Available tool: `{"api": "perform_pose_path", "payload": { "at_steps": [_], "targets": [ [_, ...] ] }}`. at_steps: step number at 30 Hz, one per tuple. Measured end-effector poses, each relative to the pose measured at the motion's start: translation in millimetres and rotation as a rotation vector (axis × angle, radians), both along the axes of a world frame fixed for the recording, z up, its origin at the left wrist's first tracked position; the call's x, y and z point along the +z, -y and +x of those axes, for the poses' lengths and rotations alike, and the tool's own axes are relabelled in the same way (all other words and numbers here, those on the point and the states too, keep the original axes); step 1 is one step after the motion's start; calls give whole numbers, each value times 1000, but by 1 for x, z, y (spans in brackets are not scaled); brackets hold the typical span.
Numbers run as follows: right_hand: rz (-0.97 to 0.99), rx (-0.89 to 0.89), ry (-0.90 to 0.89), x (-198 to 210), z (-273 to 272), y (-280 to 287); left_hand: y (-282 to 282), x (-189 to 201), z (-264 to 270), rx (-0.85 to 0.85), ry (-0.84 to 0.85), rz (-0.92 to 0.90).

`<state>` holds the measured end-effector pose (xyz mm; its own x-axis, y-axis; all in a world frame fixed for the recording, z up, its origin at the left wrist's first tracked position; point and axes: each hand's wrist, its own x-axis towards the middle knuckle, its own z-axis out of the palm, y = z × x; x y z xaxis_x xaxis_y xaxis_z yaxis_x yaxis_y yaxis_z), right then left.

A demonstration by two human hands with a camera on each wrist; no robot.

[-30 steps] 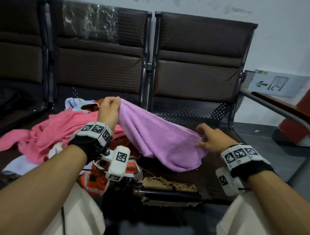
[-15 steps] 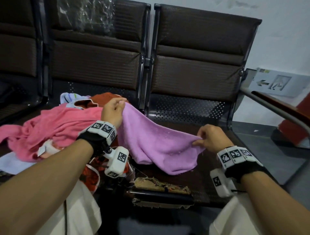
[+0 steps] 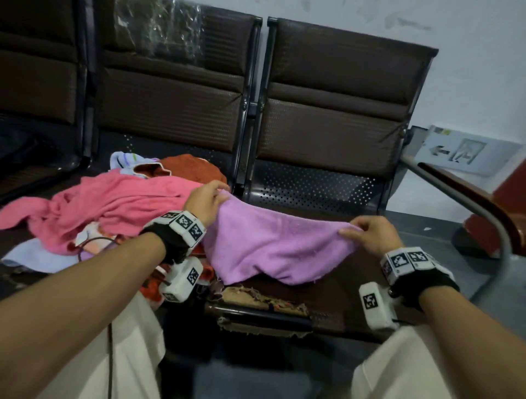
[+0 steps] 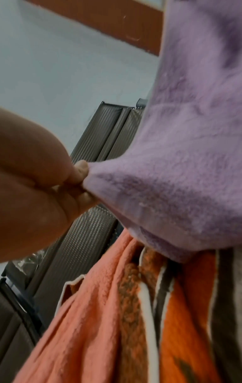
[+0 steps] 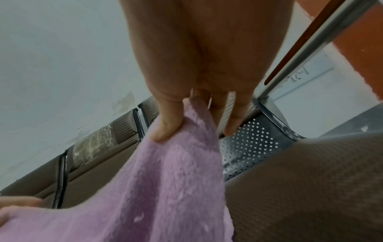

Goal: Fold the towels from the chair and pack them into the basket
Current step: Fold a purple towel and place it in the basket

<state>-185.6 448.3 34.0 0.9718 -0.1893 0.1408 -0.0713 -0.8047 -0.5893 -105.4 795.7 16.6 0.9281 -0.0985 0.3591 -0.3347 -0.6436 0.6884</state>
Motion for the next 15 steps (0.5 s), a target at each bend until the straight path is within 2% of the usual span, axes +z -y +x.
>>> {"api": "perform_pose_path", "payload": {
  "at_steps": [3,6,10,15],
  "targets": [
    [87,6,156,11,-10,-11,10,3,-23,-115,-16,69],
    [135,-2,219,30,-19,-26,19,15,-40,-96,3,14],
    [157,-20,374,67,-23,-38,29,61,-49,-49,153,-180],
    [377,-111,598,122,-16,-37,46,128,-46,-41,323,-450]
  ]
}}
